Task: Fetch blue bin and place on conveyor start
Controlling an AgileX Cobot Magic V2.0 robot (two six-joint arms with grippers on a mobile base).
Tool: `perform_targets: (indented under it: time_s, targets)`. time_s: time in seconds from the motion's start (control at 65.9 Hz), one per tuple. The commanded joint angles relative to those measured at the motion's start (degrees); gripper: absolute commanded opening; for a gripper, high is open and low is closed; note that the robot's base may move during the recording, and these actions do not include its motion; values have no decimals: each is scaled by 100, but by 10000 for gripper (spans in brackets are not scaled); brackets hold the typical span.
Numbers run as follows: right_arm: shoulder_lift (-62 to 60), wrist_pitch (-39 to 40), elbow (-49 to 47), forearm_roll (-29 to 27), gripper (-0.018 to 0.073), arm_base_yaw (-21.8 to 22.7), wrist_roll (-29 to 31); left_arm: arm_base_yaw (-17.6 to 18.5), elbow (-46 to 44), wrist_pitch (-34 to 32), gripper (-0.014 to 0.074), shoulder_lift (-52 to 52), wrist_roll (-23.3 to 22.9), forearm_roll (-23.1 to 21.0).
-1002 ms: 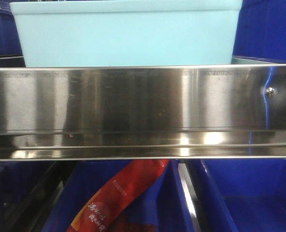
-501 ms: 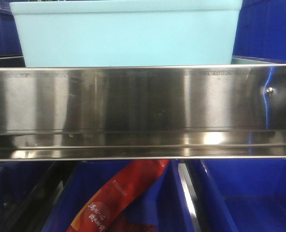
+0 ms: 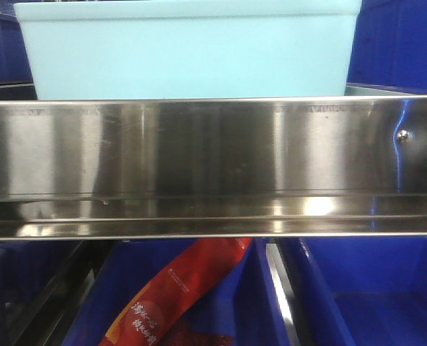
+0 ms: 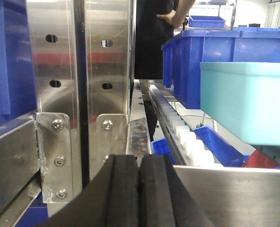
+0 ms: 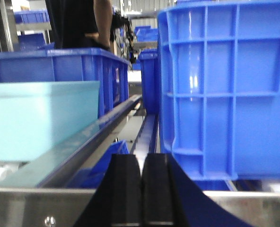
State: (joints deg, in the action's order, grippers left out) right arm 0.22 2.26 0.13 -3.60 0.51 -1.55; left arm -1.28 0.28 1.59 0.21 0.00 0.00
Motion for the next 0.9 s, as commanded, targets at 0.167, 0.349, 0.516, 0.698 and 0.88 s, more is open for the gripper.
perform_targets:
  time_s: [0.167,0.349,0.516,0.698,0.88]
  targets:
    - [-22,324,-13,24,-162,-9,51,33,-28,-378,-111,-21,0,-140]
    - [-22,21,-365,-245,-162,-9,51,33,-632,90,-111,-21,0,-204]
    - [-22,-1324,-1464,-253,-138,-20,51,33,-1527,966,-111,-21,0,-181]
    - [352,-1509,-2276,-253,220,-20,51,33,-2328,1150,-16,547,0,-181]
    - [999,-1409,-2543,-84,572,-20,51,33,-3095,1122,358,1585,0,-181]
